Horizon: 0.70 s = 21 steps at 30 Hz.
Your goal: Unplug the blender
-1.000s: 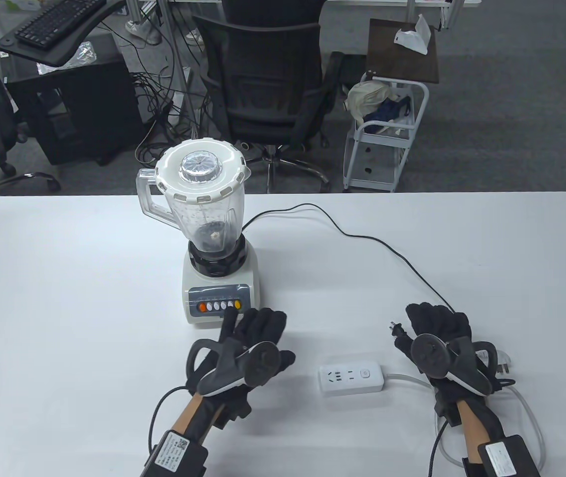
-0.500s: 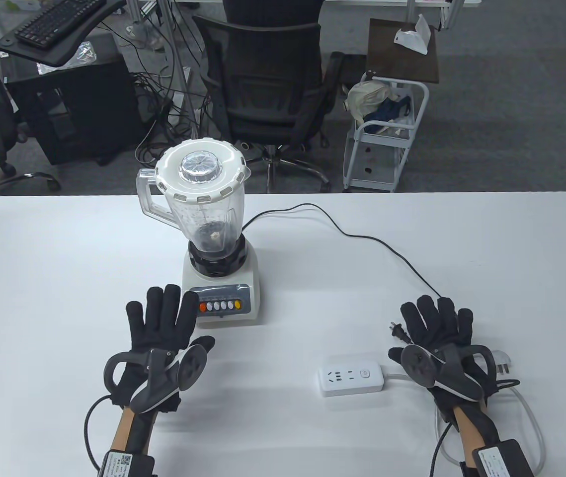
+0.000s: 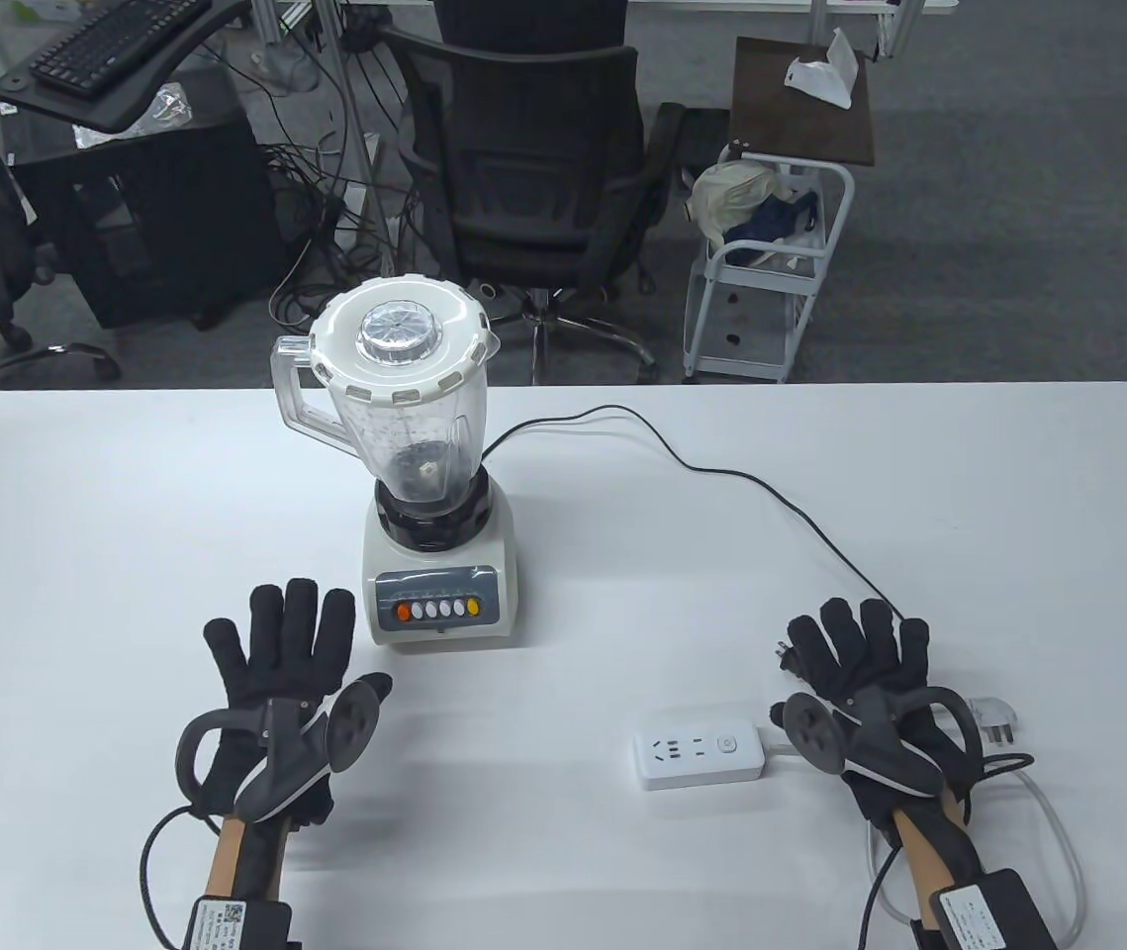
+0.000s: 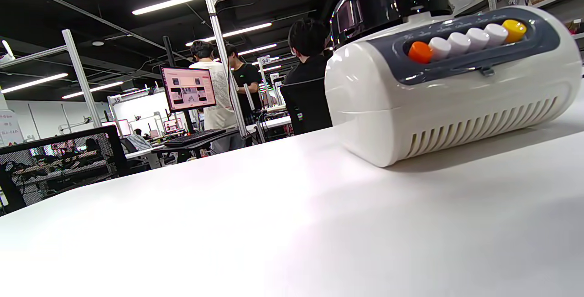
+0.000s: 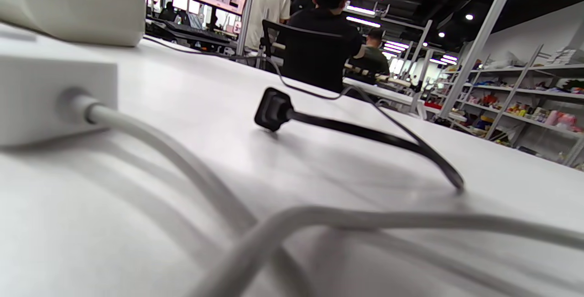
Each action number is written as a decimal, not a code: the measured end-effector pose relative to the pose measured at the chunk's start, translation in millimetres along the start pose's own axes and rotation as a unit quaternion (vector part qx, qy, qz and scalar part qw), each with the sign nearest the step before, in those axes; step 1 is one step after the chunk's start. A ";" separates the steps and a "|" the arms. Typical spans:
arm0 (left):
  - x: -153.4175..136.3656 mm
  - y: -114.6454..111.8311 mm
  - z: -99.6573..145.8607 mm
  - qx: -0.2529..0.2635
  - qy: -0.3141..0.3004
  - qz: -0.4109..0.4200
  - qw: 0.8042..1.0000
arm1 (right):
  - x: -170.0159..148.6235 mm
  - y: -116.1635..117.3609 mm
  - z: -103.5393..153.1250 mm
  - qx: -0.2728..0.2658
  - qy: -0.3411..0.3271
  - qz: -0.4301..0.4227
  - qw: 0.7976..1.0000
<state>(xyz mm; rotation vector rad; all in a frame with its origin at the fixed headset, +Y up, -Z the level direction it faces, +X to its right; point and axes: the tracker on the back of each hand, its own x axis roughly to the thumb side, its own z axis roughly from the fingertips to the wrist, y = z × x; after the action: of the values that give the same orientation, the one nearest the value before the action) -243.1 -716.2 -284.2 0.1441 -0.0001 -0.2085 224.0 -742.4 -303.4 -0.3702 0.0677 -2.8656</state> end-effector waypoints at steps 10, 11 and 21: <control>1.1 -0.7 0.2 -0.002 -0.002 -0.002 1.000 | 2.7 -1.8 0.4 0.007 -0.005 0.005 1.000; 1.0 -0.8 0.0 -0.002 -0.002 -0.001 1.000 | 2.9 -1.8 0.4 0.008 -0.006 0.005 1.000; 0.5 -1.2 0.0 -0.001 -0.001 -0.001 1.000 | 5.0 -0.9 0.0 0.010 -0.008 0.007 1.000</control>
<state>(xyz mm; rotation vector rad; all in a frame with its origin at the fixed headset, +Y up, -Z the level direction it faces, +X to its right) -242.8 -717.5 -284.4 0.1412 -0.0024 -0.2107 219.1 -742.8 -302.1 -0.3878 0.0383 -2.8466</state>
